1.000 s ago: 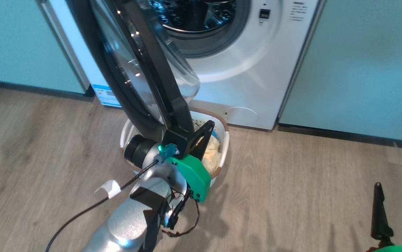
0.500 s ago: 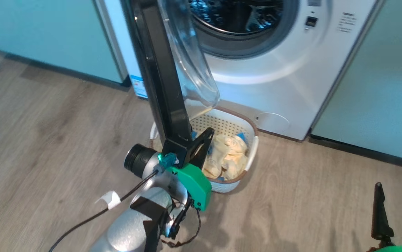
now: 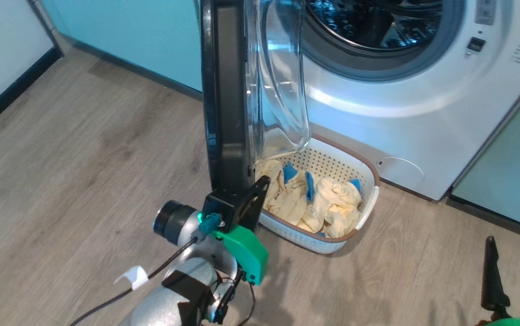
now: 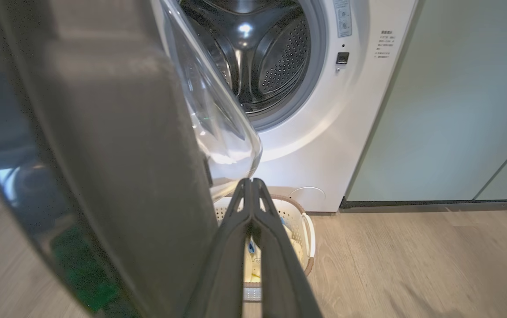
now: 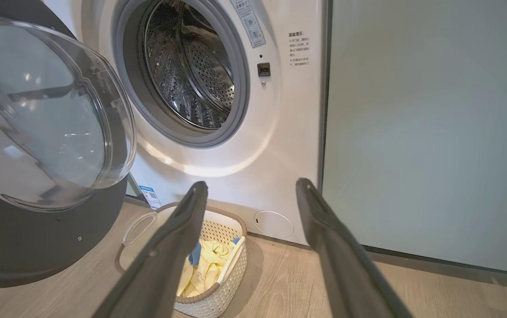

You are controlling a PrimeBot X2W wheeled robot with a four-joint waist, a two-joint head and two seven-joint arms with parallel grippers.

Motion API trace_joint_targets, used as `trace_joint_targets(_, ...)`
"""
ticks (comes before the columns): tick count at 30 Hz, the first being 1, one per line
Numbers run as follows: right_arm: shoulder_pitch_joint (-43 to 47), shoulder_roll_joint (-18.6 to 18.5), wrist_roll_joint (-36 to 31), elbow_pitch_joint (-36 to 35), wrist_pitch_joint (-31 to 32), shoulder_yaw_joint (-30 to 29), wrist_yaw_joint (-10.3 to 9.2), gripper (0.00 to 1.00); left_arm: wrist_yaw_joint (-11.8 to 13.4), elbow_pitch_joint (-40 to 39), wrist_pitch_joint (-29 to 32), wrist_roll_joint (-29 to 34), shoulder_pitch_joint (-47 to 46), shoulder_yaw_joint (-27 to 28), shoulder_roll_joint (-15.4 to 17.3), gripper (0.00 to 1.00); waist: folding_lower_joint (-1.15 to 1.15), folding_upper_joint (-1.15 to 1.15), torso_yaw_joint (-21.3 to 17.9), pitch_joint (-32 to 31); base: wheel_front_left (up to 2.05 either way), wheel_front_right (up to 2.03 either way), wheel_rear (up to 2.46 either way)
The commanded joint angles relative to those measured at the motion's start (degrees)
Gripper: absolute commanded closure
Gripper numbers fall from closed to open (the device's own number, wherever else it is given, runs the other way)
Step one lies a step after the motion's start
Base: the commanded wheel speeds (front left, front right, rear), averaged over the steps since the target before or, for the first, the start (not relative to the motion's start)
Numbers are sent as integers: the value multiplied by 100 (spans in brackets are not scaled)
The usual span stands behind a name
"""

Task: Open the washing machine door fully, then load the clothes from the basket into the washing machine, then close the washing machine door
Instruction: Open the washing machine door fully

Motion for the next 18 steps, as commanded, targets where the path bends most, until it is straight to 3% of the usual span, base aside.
trace_joint_targets(1,-211,-73,-67,-166,-55,99,5,0,93,-191,-4,-51,-118,310,177,100,0,0,122,8,0,0,0)
trace_joint_targets(18,-233,-73,-191,-172,-55,14,5,0,535,-383,-204,-181,199,872,623,100,0,0,468,75,0,0,0)
